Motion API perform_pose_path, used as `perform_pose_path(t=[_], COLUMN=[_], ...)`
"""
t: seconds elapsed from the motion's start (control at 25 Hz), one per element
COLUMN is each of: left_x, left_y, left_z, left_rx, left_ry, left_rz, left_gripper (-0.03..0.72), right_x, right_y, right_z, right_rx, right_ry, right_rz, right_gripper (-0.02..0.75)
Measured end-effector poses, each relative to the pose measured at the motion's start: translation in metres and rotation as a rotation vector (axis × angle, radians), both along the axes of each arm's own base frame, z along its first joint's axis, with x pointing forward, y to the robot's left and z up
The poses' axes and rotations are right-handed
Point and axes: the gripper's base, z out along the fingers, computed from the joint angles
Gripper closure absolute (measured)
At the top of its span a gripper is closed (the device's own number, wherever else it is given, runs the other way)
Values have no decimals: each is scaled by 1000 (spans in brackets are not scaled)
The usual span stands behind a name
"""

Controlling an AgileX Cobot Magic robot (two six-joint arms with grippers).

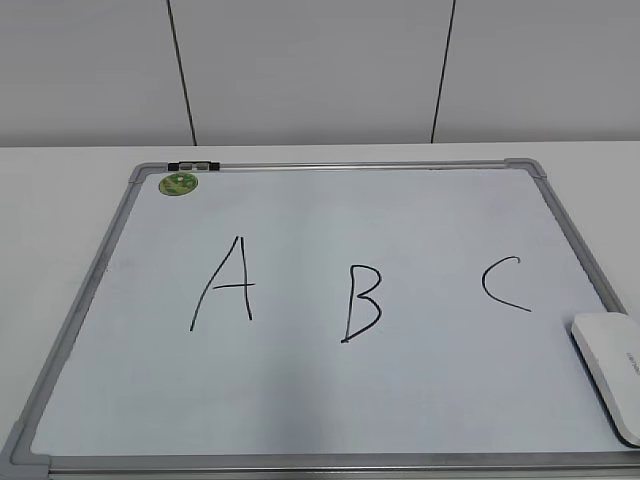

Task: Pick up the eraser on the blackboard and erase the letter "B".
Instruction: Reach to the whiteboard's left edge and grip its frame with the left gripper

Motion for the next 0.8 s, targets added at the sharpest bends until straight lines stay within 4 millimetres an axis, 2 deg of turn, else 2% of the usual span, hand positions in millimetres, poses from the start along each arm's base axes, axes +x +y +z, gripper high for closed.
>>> perform_pose_path(t=[0.8], left_x=[3], left_y=[0], left_z=[0], left_rx=[0], left_ry=[23], left_rz=[0], left_gripper=[9], right_x=[0], right_y=[0], right_z=[0], right_rx=[0], right_ry=[0], right_rz=[0], right_gripper=[151])
